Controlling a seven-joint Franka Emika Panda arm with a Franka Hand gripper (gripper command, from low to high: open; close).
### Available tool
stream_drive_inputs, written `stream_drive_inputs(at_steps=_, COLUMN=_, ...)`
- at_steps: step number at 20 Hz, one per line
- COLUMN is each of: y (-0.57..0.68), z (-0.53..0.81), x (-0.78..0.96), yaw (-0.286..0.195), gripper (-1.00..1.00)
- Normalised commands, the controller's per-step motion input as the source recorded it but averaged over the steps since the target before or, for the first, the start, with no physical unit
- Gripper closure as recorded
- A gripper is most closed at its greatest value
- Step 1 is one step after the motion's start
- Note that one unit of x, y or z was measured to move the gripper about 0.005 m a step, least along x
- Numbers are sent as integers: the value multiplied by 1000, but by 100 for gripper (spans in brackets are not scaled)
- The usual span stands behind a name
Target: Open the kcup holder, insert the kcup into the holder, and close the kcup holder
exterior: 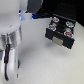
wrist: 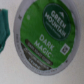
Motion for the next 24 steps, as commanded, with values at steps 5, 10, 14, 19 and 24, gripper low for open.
stream_drive_inputs(at_steps=5, y=0, z=100, x=64, yaw=-56, gripper=100)
stream_drive_inputs(at_steps=10, y=86, z=322, x=51, yaw=-47, gripper=100)
stream_drive_inputs(at_steps=14, y=219, z=646, x=36, yaw=-48, gripper=100)
stream_drive_inputs(at_steps=19, y=321, z=779, x=26, yaw=-27, gripper=100)
stream_drive_inputs(at_steps=24, y=509, z=806, x=31, yaw=32, gripper=100)
